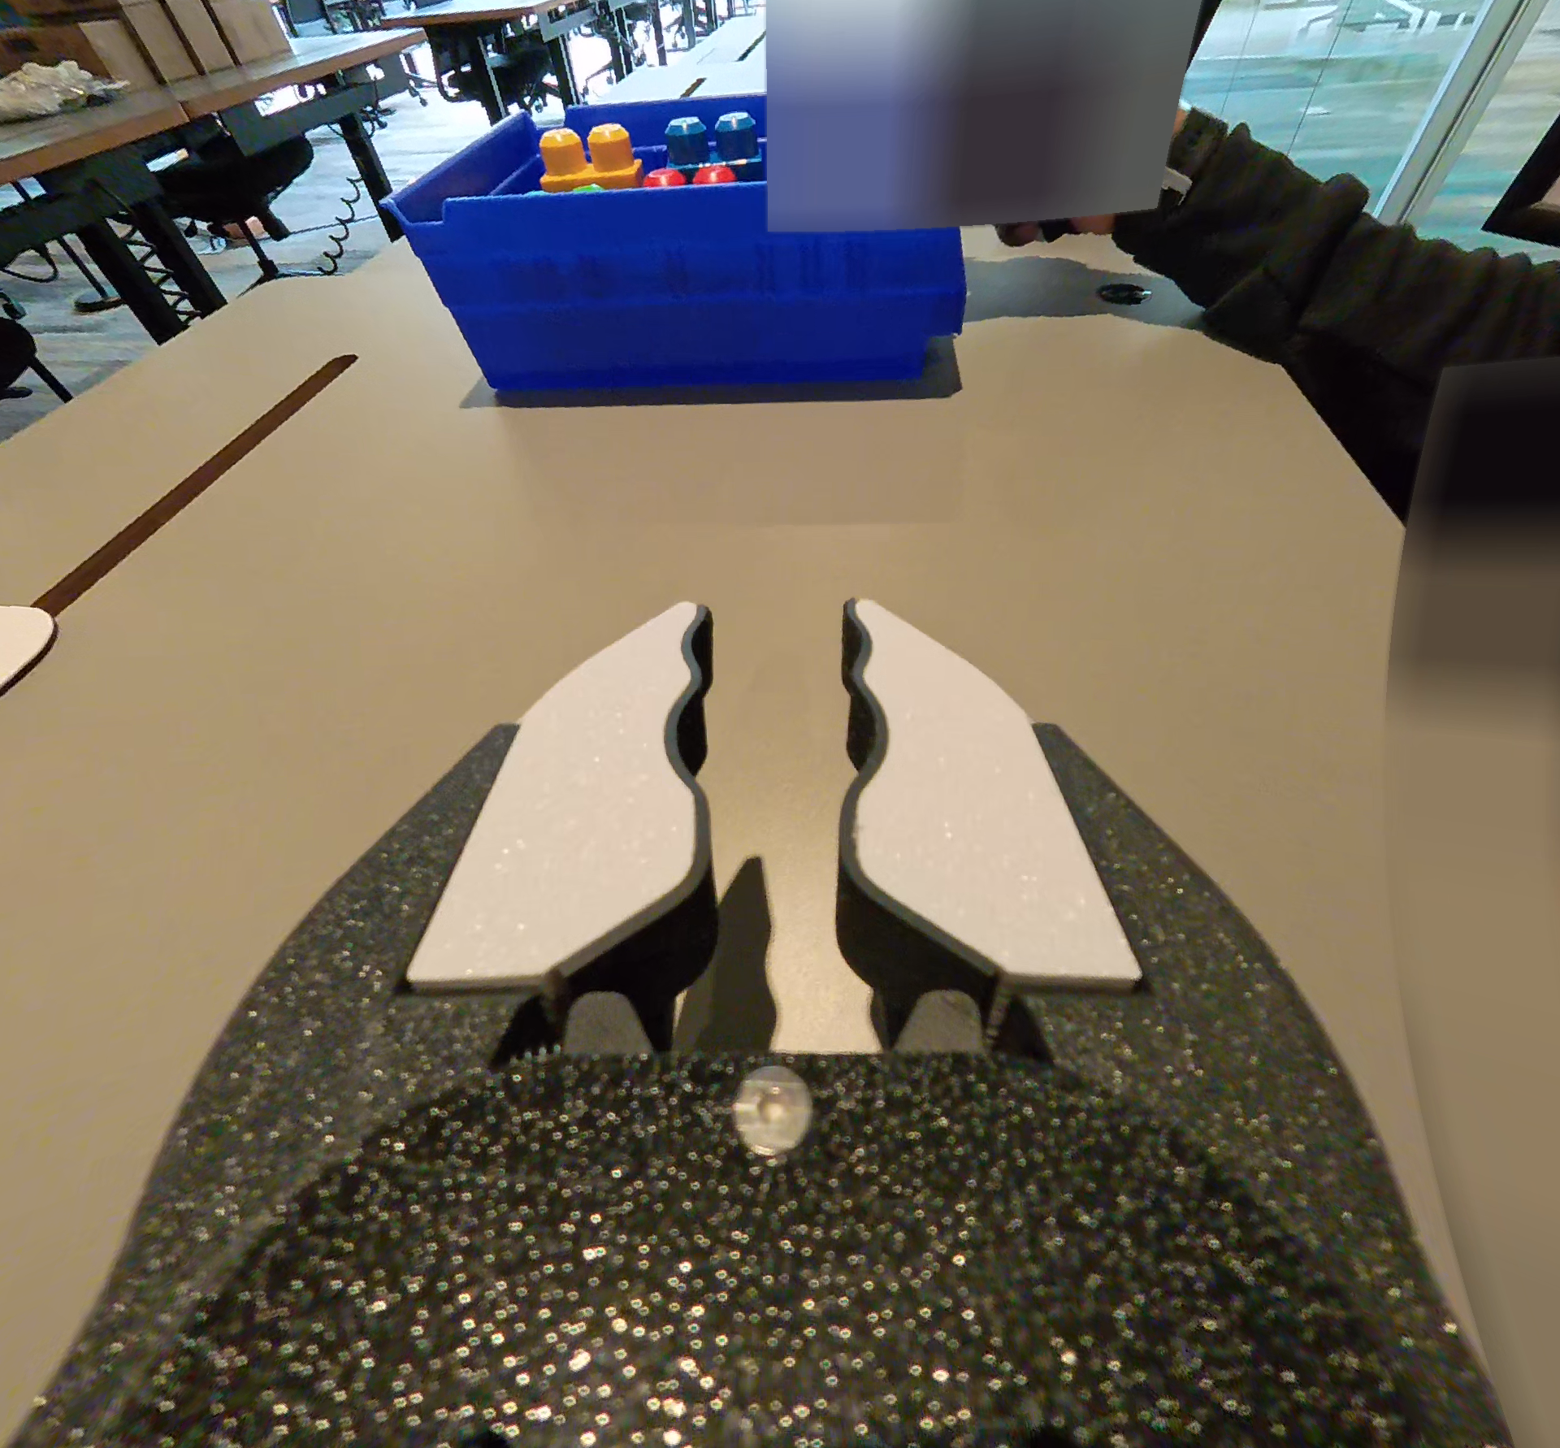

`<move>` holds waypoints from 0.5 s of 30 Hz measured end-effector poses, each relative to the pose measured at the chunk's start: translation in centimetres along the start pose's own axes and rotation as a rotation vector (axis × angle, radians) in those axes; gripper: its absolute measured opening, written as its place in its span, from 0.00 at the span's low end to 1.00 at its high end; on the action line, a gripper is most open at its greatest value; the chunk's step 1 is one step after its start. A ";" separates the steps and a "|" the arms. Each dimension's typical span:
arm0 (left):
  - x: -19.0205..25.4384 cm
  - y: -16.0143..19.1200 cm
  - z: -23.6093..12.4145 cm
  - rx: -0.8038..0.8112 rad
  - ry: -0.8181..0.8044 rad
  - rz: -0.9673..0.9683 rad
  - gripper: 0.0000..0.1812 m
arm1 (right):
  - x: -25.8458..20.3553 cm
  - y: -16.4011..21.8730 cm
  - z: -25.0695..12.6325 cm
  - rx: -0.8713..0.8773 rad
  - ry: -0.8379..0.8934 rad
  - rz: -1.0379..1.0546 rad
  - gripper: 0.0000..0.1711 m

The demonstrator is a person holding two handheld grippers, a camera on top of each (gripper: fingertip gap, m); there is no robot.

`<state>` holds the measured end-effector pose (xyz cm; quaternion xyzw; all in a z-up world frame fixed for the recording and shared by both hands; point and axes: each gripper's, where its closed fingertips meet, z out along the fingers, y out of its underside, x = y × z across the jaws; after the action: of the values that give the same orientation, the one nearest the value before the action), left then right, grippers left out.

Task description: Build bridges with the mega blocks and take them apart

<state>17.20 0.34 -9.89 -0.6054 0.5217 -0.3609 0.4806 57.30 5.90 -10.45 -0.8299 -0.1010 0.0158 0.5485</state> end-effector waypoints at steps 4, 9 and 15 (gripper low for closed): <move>0.0 0.0 0.0 0.000 0.000 0.000 0.16 | 0.1 -0.1 -0.2 0.000 0.026 -0.037 0.33; -0.1 0.0 0.0 0.003 -0.003 -0.002 0.16 | 0.7 -0.8 -0.9 0.019 0.113 -0.110 0.40; -0.2 0.0 0.0 0.002 -0.006 0.000 0.16 | 0.0 -4.7 -3.7 0.190 0.161 -0.121 0.45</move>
<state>17.14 0.51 -9.92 -0.6060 0.5198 -0.3598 0.4828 57.11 4.30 -4.71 -0.7652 -0.1043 -0.0744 0.6309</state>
